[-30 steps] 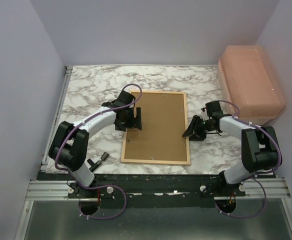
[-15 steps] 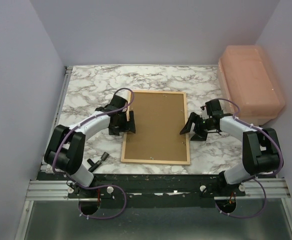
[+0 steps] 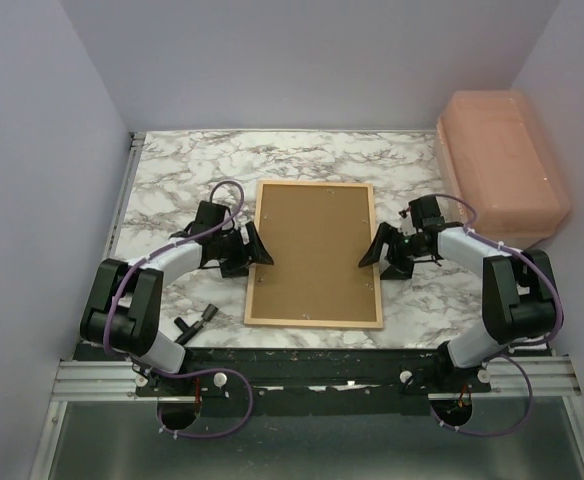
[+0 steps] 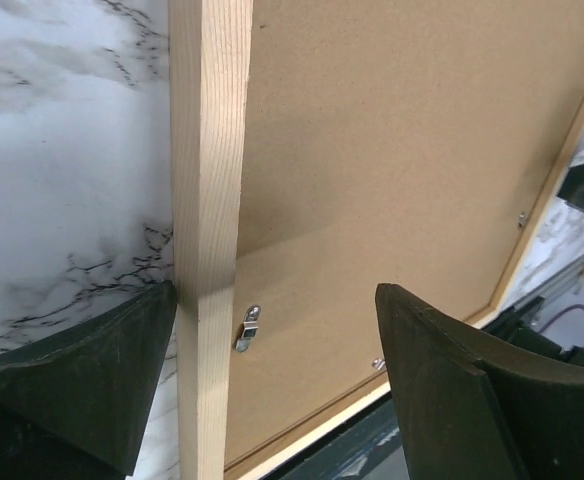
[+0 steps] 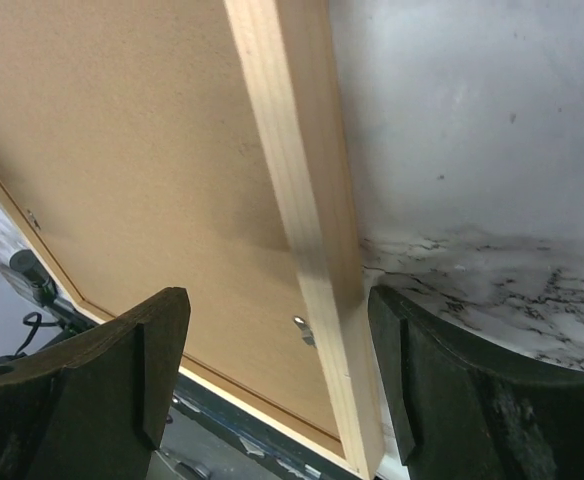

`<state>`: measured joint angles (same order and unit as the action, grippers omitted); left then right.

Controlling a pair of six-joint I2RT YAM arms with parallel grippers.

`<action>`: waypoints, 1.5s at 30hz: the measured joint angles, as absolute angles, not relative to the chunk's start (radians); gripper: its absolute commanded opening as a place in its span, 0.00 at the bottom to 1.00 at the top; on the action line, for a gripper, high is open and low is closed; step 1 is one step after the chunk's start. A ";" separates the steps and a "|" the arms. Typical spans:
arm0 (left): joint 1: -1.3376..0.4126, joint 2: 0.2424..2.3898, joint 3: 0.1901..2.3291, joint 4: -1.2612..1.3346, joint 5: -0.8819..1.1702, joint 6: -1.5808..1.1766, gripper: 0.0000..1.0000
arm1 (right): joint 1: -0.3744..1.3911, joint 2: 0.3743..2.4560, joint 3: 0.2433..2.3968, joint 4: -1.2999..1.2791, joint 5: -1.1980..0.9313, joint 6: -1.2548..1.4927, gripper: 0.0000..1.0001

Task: Put the photo into the frame
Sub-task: Place the photo frame item in the photo frame, then install the photo frame at the center of the board.

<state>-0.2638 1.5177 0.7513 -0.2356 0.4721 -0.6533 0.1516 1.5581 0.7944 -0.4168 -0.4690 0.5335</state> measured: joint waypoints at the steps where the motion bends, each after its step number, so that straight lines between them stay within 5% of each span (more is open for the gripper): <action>1: -0.263 1.518 0.745 -0.224 0.484 -0.658 0.79 | 0.152 1.565 0.802 -0.419 -0.469 0.530 0.80; 11: -0.303 1.514 0.719 -0.177 0.504 -0.682 0.79 | 0.154 1.605 0.871 -0.465 -0.422 0.495 0.81; 34: -0.501 1.531 0.858 -0.511 0.094 -0.541 0.72 | 0.154 1.605 0.865 -0.457 -0.413 0.489 0.82; 45: -0.560 1.577 0.906 -0.538 0.045 -0.550 0.38 | 0.153 1.597 0.854 -0.446 -0.413 0.489 0.82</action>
